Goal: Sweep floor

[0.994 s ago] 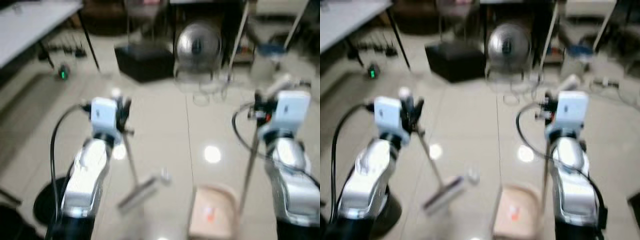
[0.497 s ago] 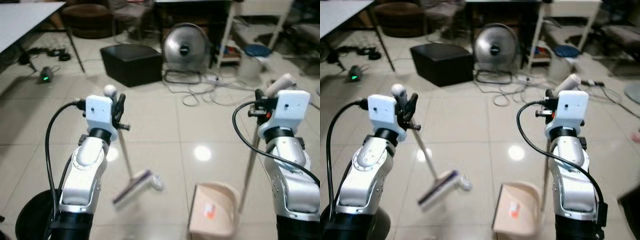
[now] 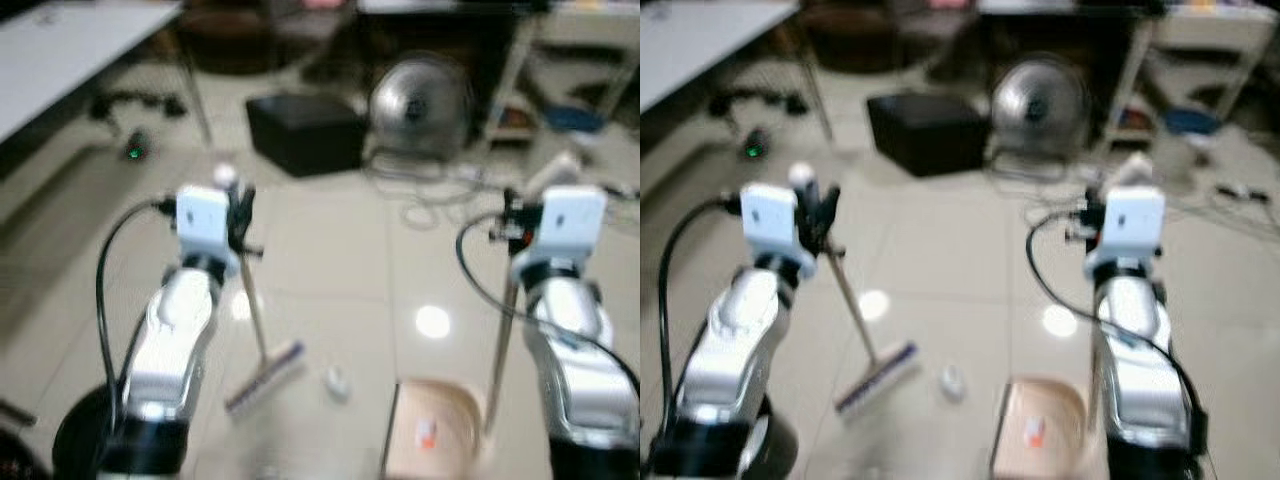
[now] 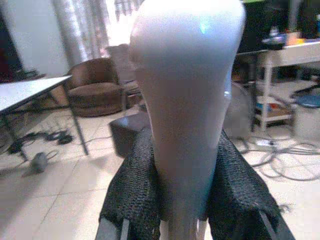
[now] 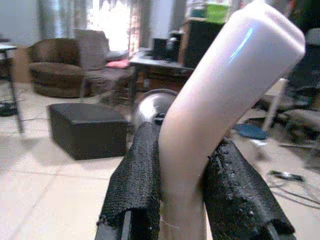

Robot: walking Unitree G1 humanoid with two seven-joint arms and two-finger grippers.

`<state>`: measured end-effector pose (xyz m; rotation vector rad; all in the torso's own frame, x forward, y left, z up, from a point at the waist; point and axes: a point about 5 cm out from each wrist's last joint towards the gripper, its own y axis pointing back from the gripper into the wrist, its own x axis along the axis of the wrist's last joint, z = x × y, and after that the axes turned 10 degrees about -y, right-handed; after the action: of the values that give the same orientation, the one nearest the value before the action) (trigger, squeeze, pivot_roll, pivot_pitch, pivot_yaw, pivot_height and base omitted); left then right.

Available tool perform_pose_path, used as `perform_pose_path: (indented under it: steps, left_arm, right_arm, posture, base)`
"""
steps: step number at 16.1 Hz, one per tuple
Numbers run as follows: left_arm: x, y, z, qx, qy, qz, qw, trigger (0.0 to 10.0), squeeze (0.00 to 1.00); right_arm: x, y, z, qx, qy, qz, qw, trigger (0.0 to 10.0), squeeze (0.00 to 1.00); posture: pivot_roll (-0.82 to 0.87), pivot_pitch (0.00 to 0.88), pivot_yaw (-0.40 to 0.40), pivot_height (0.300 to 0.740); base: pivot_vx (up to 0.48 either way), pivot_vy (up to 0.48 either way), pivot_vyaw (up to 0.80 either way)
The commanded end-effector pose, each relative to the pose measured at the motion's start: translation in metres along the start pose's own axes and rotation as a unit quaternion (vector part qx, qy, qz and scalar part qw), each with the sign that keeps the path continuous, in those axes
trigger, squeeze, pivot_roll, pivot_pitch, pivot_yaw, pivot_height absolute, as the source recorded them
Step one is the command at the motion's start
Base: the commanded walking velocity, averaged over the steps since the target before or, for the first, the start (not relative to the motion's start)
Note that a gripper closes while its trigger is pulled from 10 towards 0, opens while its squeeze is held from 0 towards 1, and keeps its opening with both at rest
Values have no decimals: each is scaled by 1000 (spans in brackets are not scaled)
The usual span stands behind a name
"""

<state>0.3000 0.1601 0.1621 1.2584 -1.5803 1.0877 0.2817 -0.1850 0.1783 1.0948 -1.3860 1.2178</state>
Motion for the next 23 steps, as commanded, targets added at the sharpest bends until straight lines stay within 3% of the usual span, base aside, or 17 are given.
perform_pose_path:
  steps: [1, 3, 10, 15, 20, 23]
  left_arm:
    - [7, -4, 0, -2, -14, 18, 1000, 10000, 0]
    - [8, -5, 1, -6, -15, 18, 1000, 10000, 0]
    - [5, -4, 5, -24, -10, 15, 1000, 10000, 0]
    - [5, -5, 10, -41, -11, 14, 999, 10000, 0]
    - [2, -17, -1, 7, -37, 7, 999, 10000, 0]
    - [-2, -20, -11, 80, 32, 14, 996, 10000, 0]
  right_arm:
    - [9, 0, 1, 1, -8, 24, 1000, 10000, 0]
    - [5, 4, 5, -15, -30, 13, 999, 10000, 0]
    - [1, 5, 6, -11, -3, 11, 1000, 10000, 0]
    - [-1, 2, 5, 17, 4, 21, 1000, 10000, 0]
    - [-9, -15, 1, 50, 10, 48, 998, 10000, 0]
    - [-19, -24, -8, 79, 62, 78, 992, 10000, 0]
  posture:
    - [-38, 31, 42, 740]
    - [-37, 35, 49, 740]
    - [-32, 54, 55, 740]
    - [-6, 91, 68, 740]
    - [28, 165, 76, 740]
    - [84, 263, 90, 740]
  base:
    - [382, 0, 0]
    - [381, 0, -369]
    - [379, 0, -100]
    - [0, 0, 0]
    - [0, 0, 0]
    - [0, 0, 0]
